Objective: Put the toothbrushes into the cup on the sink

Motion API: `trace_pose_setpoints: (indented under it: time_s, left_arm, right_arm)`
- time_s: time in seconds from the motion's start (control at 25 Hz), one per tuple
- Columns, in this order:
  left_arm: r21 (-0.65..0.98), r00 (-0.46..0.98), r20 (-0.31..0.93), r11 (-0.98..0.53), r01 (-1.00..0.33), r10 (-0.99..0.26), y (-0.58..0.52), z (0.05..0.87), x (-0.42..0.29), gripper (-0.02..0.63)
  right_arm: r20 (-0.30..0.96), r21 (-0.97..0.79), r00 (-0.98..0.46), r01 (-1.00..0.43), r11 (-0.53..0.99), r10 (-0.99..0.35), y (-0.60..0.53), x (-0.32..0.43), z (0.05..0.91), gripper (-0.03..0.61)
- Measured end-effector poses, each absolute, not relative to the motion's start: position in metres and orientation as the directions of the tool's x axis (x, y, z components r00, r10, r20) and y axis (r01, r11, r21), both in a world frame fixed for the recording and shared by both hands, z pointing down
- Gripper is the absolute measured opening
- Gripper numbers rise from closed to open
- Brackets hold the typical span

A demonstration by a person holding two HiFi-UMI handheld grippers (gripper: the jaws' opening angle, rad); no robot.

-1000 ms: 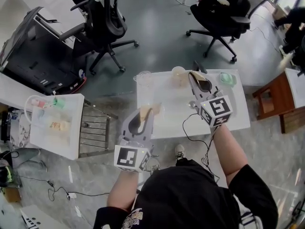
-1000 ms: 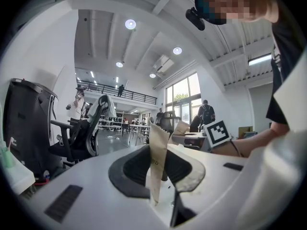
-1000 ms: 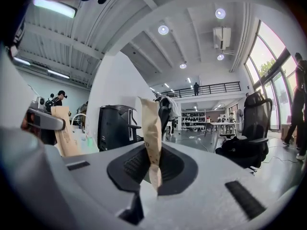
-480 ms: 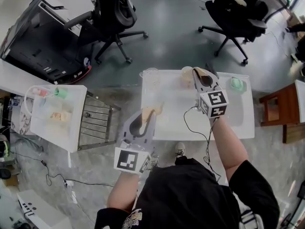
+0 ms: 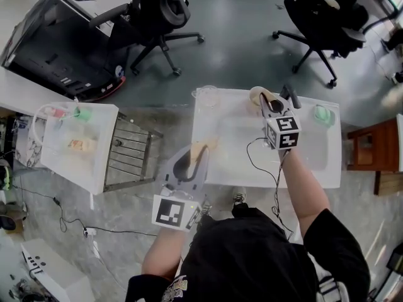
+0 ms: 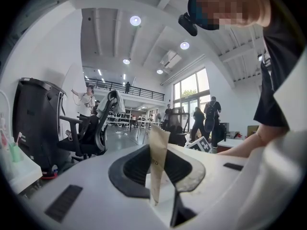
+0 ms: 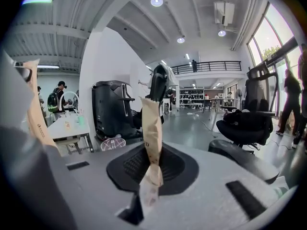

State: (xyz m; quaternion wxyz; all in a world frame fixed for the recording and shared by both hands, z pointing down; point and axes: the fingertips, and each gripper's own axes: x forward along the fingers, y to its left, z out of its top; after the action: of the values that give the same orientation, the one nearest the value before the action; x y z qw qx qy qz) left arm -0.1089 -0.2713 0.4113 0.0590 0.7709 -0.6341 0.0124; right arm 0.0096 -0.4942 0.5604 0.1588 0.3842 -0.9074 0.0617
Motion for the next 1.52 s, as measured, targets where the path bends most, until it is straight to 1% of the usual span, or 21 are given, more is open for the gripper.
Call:
trace_pose_setpoints:
  time_s: [0.08, 0.2, 0.28, 0.52, 0.8, 1.08, 1.2, 1.28, 1.36, 1.52]
  left_arm:
    - [0.078, 0.19, 0.098, -0.182, -0.98, -0.977, -0.27, 0.413, -0.113, 0.064]
    - [0.079, 0.18, 0.097, -0.173, -0.982, -0.979, -0.268, 0.413, -0.119, 0.064]
    - [0.081, 0.178, 0.098, -0.17, -0.982, -0.979, -0.265, 0.413, -0.123, 0.064]
    - [0.084, 0.189, 0.081, -0.182, -0.98, -0.979, -0.256, 0.41, -0.129, 0.064]
    - [0.079, 0.24, 0.044, -0.237, -0.968, -0.97, -0.242, 0.395, -0.124, 0.064]
    - [0.077, 0.286, 0.008, -0.285, -0.956, -0.958, -0.231, 0.381, -0.122, 0.064]
    - [0.069, 0.308, -0.004, -0.308, -0.949, -0.951, -0.224, 0.374, -0.119, 0.064]
    - [0.067, 0.318, -0.009, -0.318, -0.946, -0.948, -0.22, 0.371, -0.118, 0.064]
    - [0.068, 0.324, -0.012, -0.324, -0.944, -0.946, -0.217, 0.369, -0.119, 0.064]
    - [0.076, 0.338, -0.021, -0.339, -0.938, -0.941, -0.212, 0.37, -0.121, 0.064]
  right_arm:
    - [0.354, 0.003, -0.65, -0.718, 0.696, -0.672, -0.496, 0.007, 0.568, 0.043]
    - [0.369, -0.015, -0.65, -0.718, 0.695, -0.664, -0.495, 0.004, 0.575, 0.071]
    - [0.37, -0.028, -0.652, -0.719, 0.694, -0.661, -0.494, 0.002, 0.576, 0.109]
    - [0.341, -0.015, -0.663, -0.712, 0.702, -0.666, -0.479, -0.003, 0.562, 0.19]
    - [0.246, 0.019, -0.657, -0.731, 0.682, -0.712, -0.45, 0.007, 0.504, 0.21]
    - [0.104, 0.043, -0.684, -0.722, 0.69, -0.722, -0.387, 0.011, 0.422, 0.192]
    - [0.05, 0.052, -0.701, -0.71, 0.702, -0.712, -0.352, 0.011, 0.392, 0.152]
    - [0.006, 0.056, -0.701, -0.712, 0.7, -0.713, -0.329, 0.012, 0.374, 0.104]
    - [-0.037, 0.06, -0.704, -0.71, 0.702, -0.709, -0.306, 0.013, 0.358, 0.009]
    - [-0.069, 0.079, -0.721, -0.693, 0.717, -0.689, -0.263, 0.008, 0.338, 0.006]
